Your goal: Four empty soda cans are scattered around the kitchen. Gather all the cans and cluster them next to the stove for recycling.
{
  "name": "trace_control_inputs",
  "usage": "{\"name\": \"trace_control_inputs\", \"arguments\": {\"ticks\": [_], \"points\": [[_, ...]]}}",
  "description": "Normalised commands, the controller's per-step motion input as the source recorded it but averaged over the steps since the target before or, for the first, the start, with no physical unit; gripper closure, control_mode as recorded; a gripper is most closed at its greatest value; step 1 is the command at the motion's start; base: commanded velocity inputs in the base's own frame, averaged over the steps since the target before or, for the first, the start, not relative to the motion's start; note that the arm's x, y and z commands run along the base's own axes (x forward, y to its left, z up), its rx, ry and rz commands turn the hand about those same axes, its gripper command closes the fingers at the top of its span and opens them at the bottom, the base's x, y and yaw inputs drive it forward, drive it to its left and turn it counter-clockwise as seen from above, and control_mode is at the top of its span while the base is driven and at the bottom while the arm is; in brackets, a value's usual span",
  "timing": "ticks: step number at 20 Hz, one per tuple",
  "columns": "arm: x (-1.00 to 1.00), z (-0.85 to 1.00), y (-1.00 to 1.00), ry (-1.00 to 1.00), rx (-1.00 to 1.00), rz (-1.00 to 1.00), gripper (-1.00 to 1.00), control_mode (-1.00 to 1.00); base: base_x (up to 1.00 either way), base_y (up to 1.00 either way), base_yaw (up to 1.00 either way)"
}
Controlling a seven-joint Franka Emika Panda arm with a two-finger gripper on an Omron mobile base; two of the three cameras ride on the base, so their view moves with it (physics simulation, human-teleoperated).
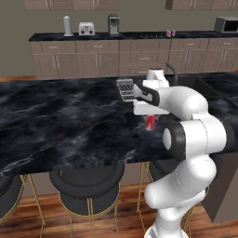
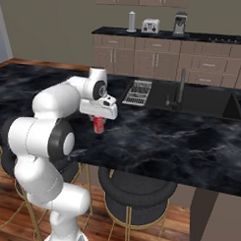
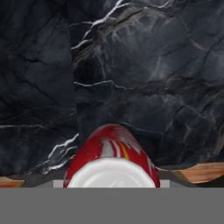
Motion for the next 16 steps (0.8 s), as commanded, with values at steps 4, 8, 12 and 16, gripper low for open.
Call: {"name": "trace_control_inputs", "arguments": {"ticks": [4,8,12,16], "points": [[-0.32,0.15,0.02,0.00,0.00,0.00,1.00,-1.00,0.00,0.00,0.00],[-0.32,0.17,0.00,0.00,0.00,0.00,1.00,-1.00,0.00,0.00,0.00],[-0.37,0.17,0.00,0.00,0.00,0.00,1.00,-1.00,0.00,0.00,0.00],[-0.41,0.14,0.00,0.00,0.00,0.00,1.00,-1.00,0.00,0.00,0.00]]}}
